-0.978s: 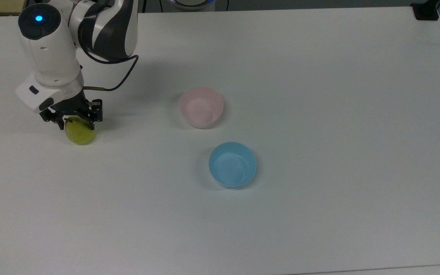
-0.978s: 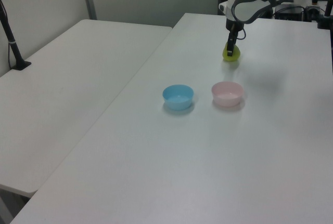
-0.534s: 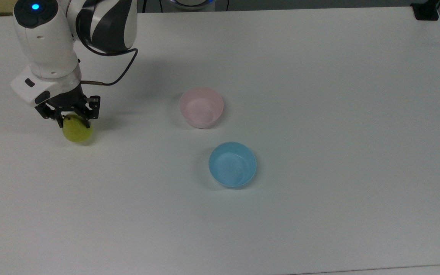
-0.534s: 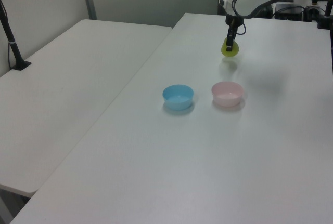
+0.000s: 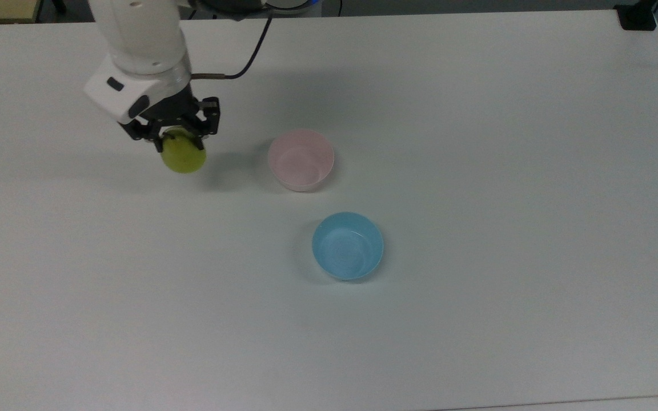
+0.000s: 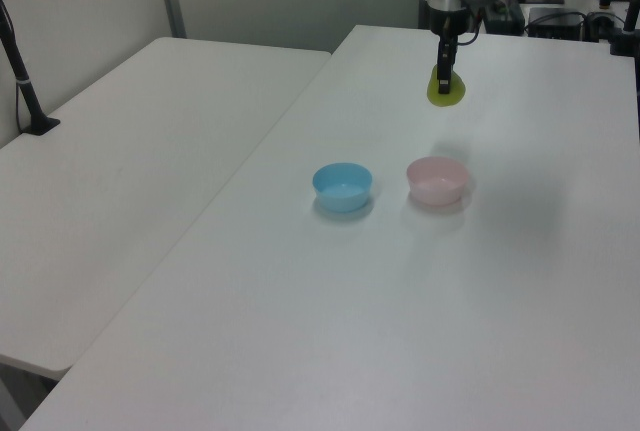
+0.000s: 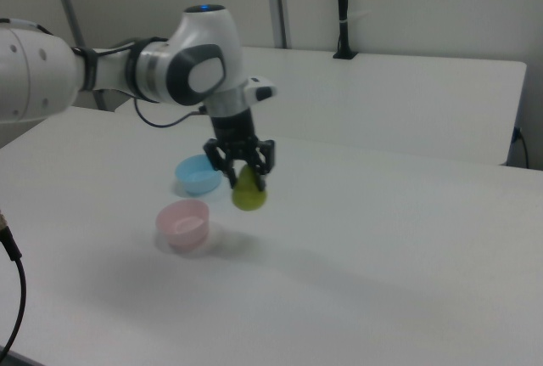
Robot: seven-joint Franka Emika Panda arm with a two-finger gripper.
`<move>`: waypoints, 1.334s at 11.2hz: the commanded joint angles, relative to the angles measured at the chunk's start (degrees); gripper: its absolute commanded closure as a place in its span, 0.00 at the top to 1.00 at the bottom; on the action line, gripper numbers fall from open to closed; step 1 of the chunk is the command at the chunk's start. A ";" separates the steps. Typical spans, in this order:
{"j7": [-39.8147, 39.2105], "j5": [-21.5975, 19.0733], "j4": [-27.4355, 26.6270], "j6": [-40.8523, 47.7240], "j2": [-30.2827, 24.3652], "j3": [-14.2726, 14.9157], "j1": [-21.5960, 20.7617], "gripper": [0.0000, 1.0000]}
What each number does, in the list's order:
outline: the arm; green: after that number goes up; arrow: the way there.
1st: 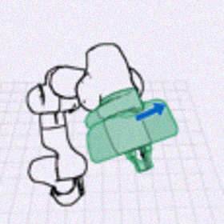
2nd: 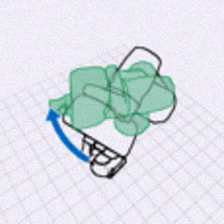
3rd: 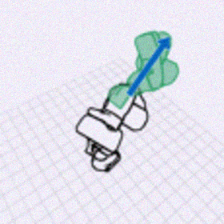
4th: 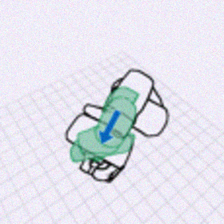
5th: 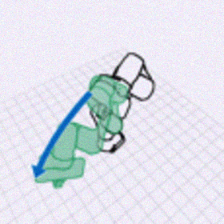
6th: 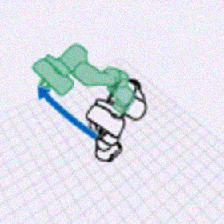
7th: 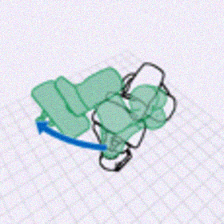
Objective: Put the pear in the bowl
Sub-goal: 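Lift the pear and carry it over the pink bowl, lowering inside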
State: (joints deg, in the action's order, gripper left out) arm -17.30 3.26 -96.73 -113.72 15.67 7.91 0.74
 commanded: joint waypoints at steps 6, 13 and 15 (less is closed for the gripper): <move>16.32 -0.19 -9.61 -1.30 -3.99 -8.17 -7.07 0.38; 18.70 0.08 -10.24 -6.69 0.23 -8.18 -8.39 0.54; 18.88 0.08 -10.24 -6.69 0.41 -8.18 -8.39 0.69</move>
State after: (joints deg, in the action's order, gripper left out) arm 0.31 3.27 -106.03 -118.78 16.47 -0.45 -7.26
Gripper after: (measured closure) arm 0.388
